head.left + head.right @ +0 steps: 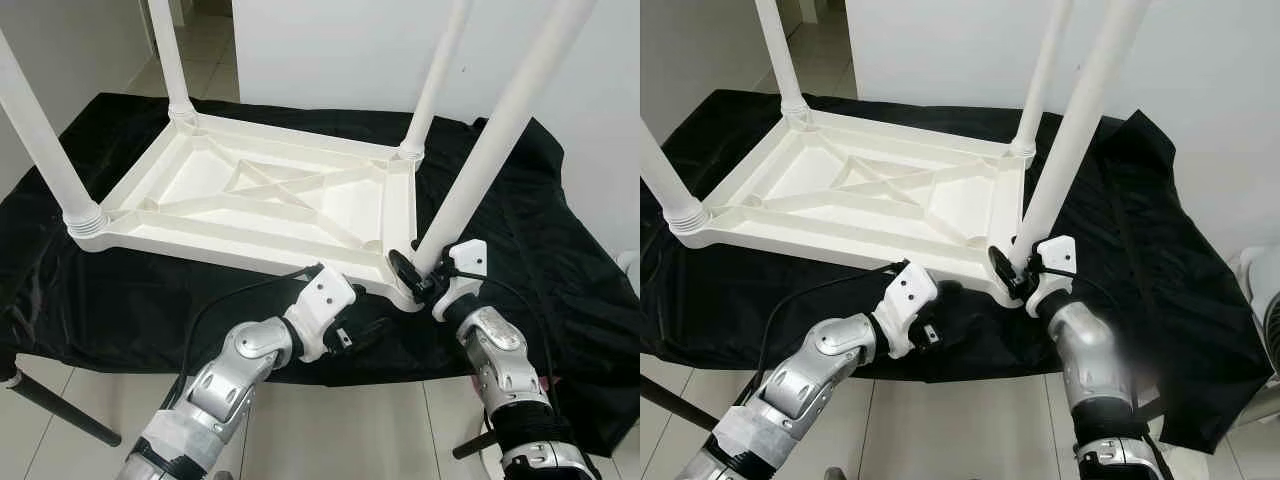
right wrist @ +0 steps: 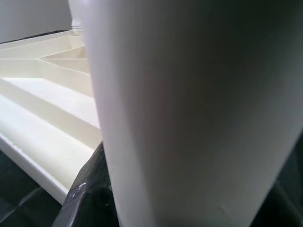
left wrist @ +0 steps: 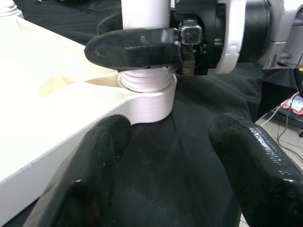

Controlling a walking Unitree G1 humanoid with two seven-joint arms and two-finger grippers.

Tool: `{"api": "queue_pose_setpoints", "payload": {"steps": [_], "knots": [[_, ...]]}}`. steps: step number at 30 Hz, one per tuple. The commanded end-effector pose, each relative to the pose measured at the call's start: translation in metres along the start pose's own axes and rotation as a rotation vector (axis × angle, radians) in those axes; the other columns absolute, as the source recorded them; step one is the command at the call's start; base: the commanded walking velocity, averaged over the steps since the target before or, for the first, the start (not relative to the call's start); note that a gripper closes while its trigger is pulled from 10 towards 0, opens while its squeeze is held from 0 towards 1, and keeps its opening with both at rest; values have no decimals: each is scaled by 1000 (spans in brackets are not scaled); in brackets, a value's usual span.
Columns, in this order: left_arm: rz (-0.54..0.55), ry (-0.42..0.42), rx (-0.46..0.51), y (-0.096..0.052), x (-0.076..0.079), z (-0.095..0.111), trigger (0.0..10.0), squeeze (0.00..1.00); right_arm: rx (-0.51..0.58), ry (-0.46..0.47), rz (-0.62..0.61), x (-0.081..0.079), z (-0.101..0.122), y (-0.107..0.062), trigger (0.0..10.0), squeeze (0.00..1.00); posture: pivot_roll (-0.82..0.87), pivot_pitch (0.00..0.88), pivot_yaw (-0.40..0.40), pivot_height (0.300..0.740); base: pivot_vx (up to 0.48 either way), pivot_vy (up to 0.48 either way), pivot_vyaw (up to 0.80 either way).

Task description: Building children table

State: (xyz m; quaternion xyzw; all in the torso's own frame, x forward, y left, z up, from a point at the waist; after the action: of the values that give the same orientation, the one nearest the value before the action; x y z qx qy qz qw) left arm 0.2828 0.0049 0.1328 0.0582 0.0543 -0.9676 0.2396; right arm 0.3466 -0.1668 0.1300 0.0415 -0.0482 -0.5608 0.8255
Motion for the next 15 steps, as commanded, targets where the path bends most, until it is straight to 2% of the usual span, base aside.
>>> {"api": "queue_pose_setpoints", "payload": {"steps": [1,5,8,9,10,12,14,15], "knots": [[-70,4,3,1,6,3,10000,0,-35,43,-81,6,-8,-4,10000,0,-1,72,-51,740,0,0,0],[-63,2,9,2,6,4,10000,0,-8,37,-260,3,-4,0,10000,0,-1,73,-49,740,0,0,0],[-57,1,14,2,5,5,10000,0,-1,30,-314,4,-4,1,10000,0,-1,72,-50,740,0,0,0],[-51,1,18,3,5,5,10000,0,-6,24,-458,8,-5,0,10000,0,2,73,-57,740,0,0,0],[-51,1,18,3,5,5,10000,0,-6,24,-458,8,-5,0,10000,0,2,73,-57,740,0,0,0],[-48,1,16,3,4,5,10000,0,-10,32,-562,9,-6,-1,10000,0,3,73,-60,740,0,0,0],[-47,0,16,3,4,5,10000,0,-12,39,-584,8,-6,-1,10000,0,3,73,-60,740,0,0,0],[-46,-1,15,3,4,5,10000,0,-16,56,-655,8,-7,-2,10000,0,4,73,-61,740,0,0,0]]}}
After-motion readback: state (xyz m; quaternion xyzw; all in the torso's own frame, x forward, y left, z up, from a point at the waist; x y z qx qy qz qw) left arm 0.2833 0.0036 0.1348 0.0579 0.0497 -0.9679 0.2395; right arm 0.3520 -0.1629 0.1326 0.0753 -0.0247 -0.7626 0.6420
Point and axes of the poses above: a point about 5 cm out from each wrist's last joint towards the gripper, its own y axis pointing out of the wrist towards the gripper, its own z axis along the axis of the wrist's last joint, x = y × z, the point moved 3 cm from there along y, pointing out of the wrist towards the gripper
